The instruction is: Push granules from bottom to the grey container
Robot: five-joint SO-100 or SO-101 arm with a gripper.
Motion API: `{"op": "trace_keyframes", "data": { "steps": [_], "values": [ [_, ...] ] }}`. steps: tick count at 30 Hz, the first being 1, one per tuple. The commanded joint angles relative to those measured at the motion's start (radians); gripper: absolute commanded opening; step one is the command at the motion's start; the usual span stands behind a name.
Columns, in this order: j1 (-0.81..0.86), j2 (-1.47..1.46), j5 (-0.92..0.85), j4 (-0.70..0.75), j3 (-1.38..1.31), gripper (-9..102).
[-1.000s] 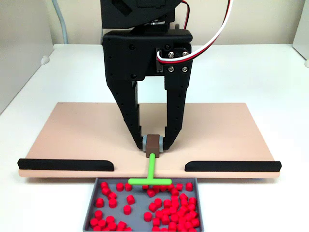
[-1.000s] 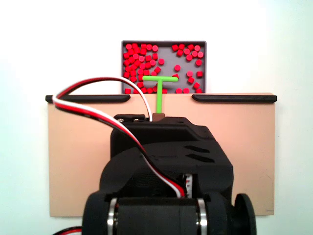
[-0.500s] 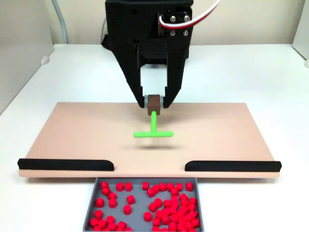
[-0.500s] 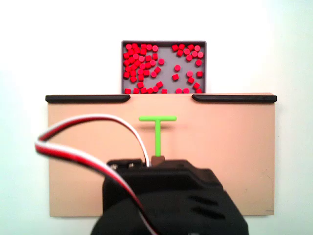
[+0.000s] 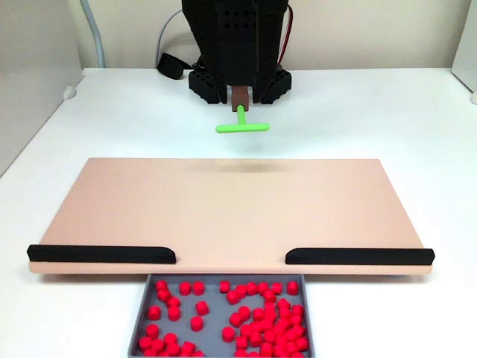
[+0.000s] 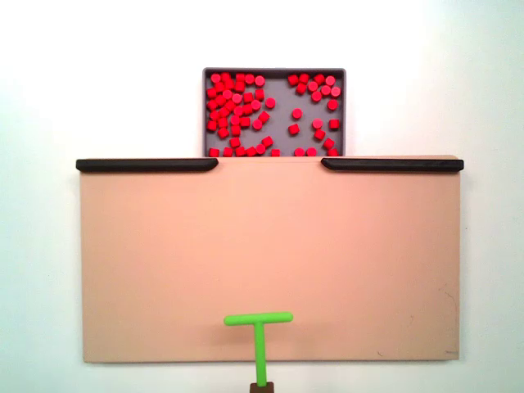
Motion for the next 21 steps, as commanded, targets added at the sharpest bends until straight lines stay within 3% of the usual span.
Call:
{"op": "trace_keyframes", "data": {
  "steps": [1,21],
  "values": [
    [-0.003,0.044,0.032,-0.006,-0.002,0],
    [0.018,0.043,0.034,-0.008,-0.003,0]
  ]
}}
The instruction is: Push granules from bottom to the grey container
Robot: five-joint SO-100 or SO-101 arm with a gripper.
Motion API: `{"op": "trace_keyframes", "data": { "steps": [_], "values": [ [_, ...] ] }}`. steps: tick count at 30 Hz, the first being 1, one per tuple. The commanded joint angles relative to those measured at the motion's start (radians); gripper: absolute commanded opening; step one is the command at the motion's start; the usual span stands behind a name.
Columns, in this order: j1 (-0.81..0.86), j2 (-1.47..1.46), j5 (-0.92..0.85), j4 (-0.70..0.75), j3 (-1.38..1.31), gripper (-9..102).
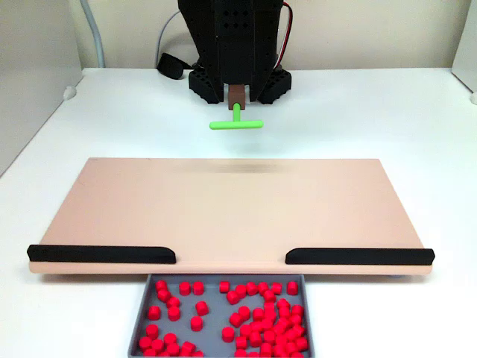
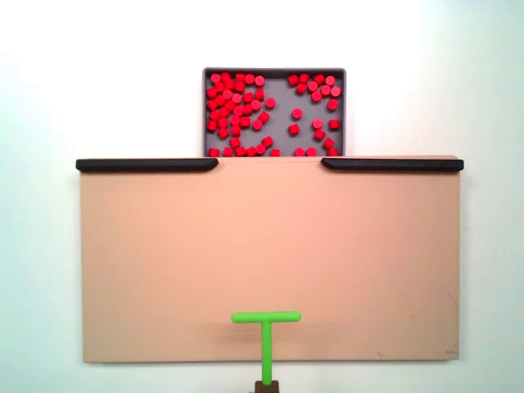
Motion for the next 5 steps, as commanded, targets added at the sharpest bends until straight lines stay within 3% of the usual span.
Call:
{"op": "trace_keyframes", "data": {
  "steps": [1,5],
  "values": [
    [0.005,0.034,0.006,0.000,-0.006,0],
    [0.011,0.028,0.006,0.000,-0.006,0]
  ]
}}
